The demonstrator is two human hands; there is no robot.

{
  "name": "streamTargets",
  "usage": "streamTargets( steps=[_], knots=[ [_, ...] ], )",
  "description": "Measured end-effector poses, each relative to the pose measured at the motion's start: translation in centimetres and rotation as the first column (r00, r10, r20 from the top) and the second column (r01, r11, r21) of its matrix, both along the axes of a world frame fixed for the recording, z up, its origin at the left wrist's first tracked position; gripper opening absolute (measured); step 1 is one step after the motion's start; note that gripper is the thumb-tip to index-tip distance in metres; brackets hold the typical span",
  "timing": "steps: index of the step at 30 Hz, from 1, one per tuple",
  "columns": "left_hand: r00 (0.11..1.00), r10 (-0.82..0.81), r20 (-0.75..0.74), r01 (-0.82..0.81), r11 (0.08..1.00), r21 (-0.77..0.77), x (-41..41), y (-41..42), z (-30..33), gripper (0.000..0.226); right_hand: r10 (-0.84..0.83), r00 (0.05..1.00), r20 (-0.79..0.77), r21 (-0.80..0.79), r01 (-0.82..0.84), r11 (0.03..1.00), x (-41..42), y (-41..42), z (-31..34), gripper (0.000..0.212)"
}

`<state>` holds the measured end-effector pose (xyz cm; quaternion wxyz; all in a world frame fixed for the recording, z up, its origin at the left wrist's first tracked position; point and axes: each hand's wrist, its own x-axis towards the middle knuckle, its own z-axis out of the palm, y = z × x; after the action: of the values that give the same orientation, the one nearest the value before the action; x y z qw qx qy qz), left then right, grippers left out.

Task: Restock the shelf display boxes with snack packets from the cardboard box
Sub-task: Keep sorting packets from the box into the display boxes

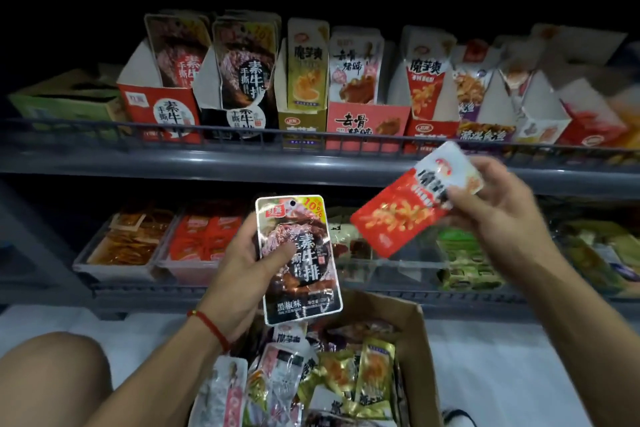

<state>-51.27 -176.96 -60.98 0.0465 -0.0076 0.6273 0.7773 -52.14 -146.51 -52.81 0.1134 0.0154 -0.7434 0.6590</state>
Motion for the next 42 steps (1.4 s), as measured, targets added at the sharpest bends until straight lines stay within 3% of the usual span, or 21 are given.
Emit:
streamTargets(
  steps=[3,5,7,12,20,28,30,32,34,36,39,40,42],
  knots=[
    [0.999,0.006,-0.049,-0.006,1.0,0.014,-0.2,-0.6,0.5,0.056,-0.152,0.964,-0.217,0.191,0.195,0.962,-2.1,1.2,5.1,0.018],
    [0.999,0.012,-0.052,-0.011,1.0,0.009,-0.3,-0.7,0.9,0.049,-0.189,0.898,-0.396,0.348,0.338,0.875,-4.4,2.3,8.5,0.022],
    [0.999,0.023,-0.047,-0.023,1.0,-0.003,-0.4,-0.8,1.1,0.046,-0.211,0.839,-0.502,0.408,0.445,0.797,-6.8,3.2,11.1,0.026],
    [0.999,0.047,-0.028,-0.047,0.999,0.0,-0.9,-1.2,1.4,0.046,-0.232,0.835,-0.499,0.518,0.502,0.692,-12.0,2.6,14.1,0.025],
    [0.999,0.039,-0.013,-0.04,0.999,-0.016,-0.9,-1.9,1.4,0.052,-0.193,0.907,-0.375,0.848,0.419,0.323,-18.3,1.2,12.2,0.029],
    [0.999,0.049,0.005,-0.049,0.999,-0.011,-1.1,-1.8,1.5,0.053,-0.201,0.849,-0.488,0.869,0.495,-0.021,-20.3,0.7,12.0,0.036],
    [0.999,0.051,0.005,-0.051,0.999,-0.004,-1.1,-1.9,1.7,0.053,-0.191,0.841,-0.505,0.861,0.505,-0.054,-19.7,0.1,12.1,0.039],
    [0.999,0.053,0.008,-0.053,0.999,0.009,-1.2,-1.8,1.9,0.052,-0.146,0.823,-0.548,0.831,0.556,0.017,-18.2,-1.0,12.0,0.039],
    [0.998,0.055,0.014,-0.055,0.998,0.022,-1.2,-1.8,2.1,0.051,-0.052,0.817,-0.574,0.802,0.574,0.168,-15.5,-3.1,11.2,0.033],
    [0.998,0.062,0.011,-0.063,0.998,0.022,-1.1,-1.8,2.2,0.051,0.076,0.862,-0.501,0.827,0.451,0.336,-11.8,-5.6,9.2,0.022],
    [0.993,0.121,0.016,-0.122,0.989,0.08,-0.8,-1.6,2.3,0.053,0.219,0.968,-0.125,0.854,-0.007,0.52,-5.5,-8.7,4.4,0.014],
    [0.989,0.148,0.028,-0.15,0.982,0.118,-0.7,-1.6,2.3,0.054,0.228,0.972,0.059,0.782,-0.187,0.595,-3.8,-9.6,2.7,0.019],
    [0.983,0.176,0.059,-0.184,0.964,0.19,-0.5,-1.5,2.5,0.055,0.259,0.896,0.362,0.44,-0.409,0.8,-1.1,-11.1,-0.4,0.029]
  ],
)
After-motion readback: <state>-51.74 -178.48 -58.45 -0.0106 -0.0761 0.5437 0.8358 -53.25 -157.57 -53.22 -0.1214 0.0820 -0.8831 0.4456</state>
